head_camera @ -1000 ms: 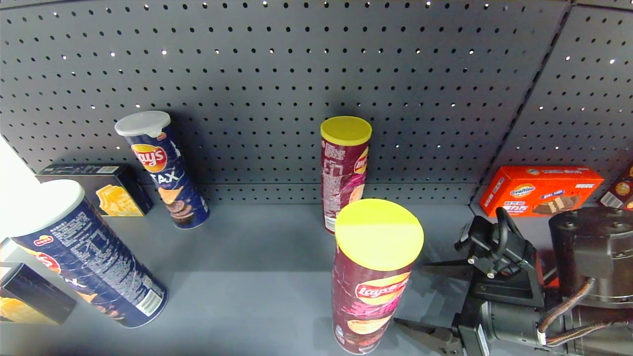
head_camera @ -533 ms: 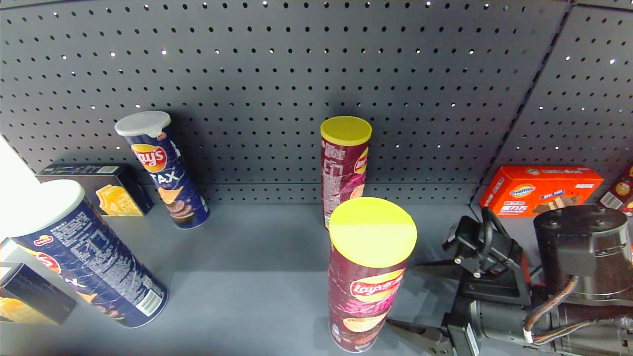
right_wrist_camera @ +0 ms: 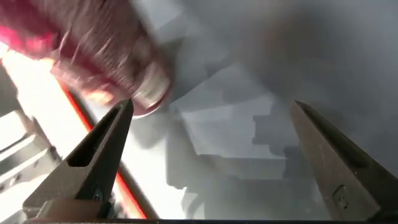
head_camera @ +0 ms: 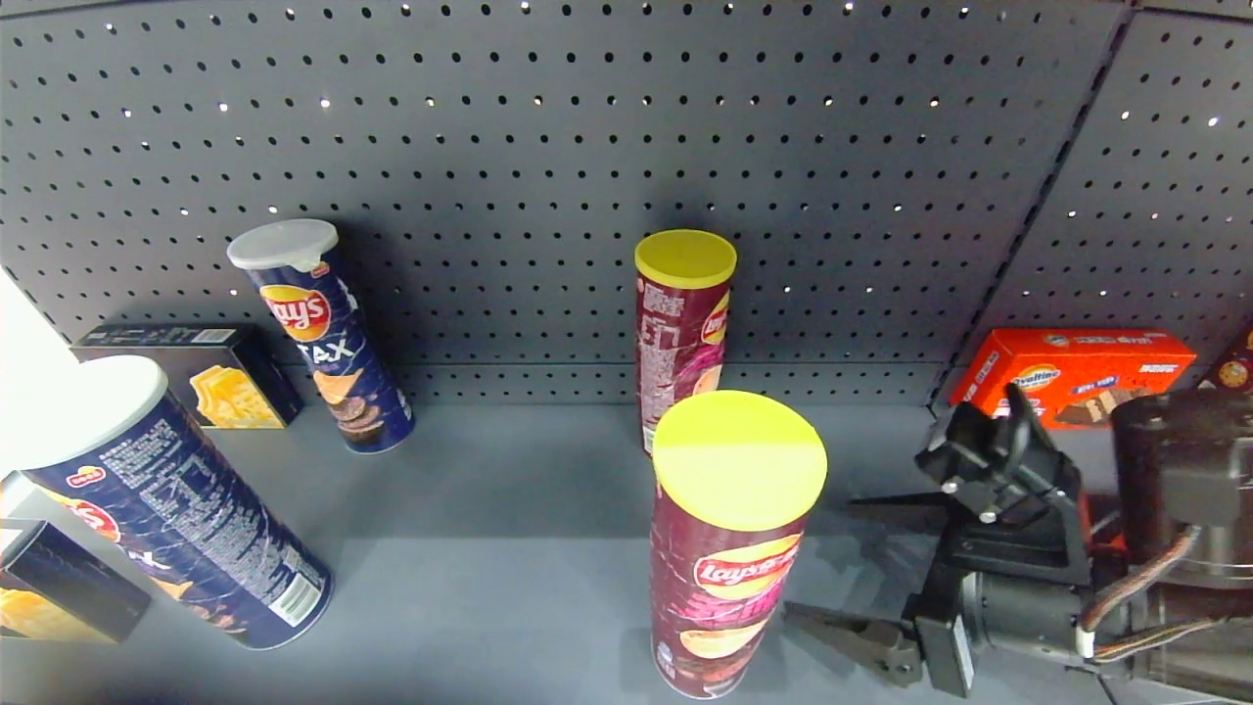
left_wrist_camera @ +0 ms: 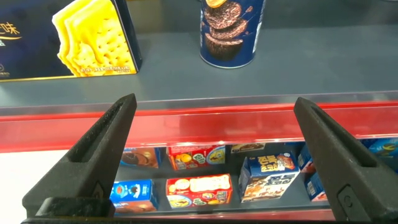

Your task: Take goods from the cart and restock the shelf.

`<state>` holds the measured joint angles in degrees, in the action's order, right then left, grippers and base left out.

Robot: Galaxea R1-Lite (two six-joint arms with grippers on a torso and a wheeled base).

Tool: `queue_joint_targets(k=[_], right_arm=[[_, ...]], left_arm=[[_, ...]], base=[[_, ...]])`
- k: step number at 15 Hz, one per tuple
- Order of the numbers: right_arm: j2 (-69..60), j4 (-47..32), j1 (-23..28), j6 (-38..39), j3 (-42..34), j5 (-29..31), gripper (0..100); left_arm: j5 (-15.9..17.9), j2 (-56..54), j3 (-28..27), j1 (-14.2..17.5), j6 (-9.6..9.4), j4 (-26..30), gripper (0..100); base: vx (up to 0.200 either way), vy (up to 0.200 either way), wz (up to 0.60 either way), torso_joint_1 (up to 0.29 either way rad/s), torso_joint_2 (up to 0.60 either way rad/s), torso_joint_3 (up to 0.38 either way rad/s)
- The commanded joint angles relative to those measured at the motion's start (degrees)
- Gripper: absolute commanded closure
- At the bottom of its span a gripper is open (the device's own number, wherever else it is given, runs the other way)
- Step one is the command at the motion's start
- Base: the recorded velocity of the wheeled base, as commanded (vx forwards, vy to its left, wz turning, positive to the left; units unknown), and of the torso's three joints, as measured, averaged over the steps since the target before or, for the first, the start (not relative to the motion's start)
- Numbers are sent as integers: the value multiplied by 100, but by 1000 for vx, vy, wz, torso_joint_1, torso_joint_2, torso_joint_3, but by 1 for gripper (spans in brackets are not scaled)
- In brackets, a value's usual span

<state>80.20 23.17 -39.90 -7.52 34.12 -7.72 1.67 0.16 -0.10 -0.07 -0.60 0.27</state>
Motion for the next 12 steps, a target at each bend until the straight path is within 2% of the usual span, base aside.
queue_joint_targets(k=[1, 5, 6, 8, 10, 12], right_arm=[[-1174, 3, 764, -4, -37, -11, 0], [-3239, -15, 2803, -30, -547, -2, 0], [-3494, -41, 2970, -21, -635, 16, 0], [-4786, -331, 3885, -4, -1224, 86, 0], [-5735, -955, 4473, 102, -1707, 385, 0], [-6781, -1614, 4702, 295, -2314, 473, 0]], left_arm=[[-9, 2, 10, -1, -2, -9, 0], [-26, 2, 10, -1, -2, -18, 0], [-18, 11, 10, -1, -2, -18, 0], [-18, 2, 10, -1, -2, -18, 0], [-26, 2, 10, -1, -2, -18, 0], [-9, 2, 10, -1, -11, -18, 0]], base=[[0, 0, 0, 0, 0, 0], [0, 0, 0, 0, 0, 0], [0, 0, 0, 0, 0, 0], [0, 0, 0, 0, 0, 0], [0, 0, 0, 0, 0, 0], [0, 0, 0, 0, 0, 0]])
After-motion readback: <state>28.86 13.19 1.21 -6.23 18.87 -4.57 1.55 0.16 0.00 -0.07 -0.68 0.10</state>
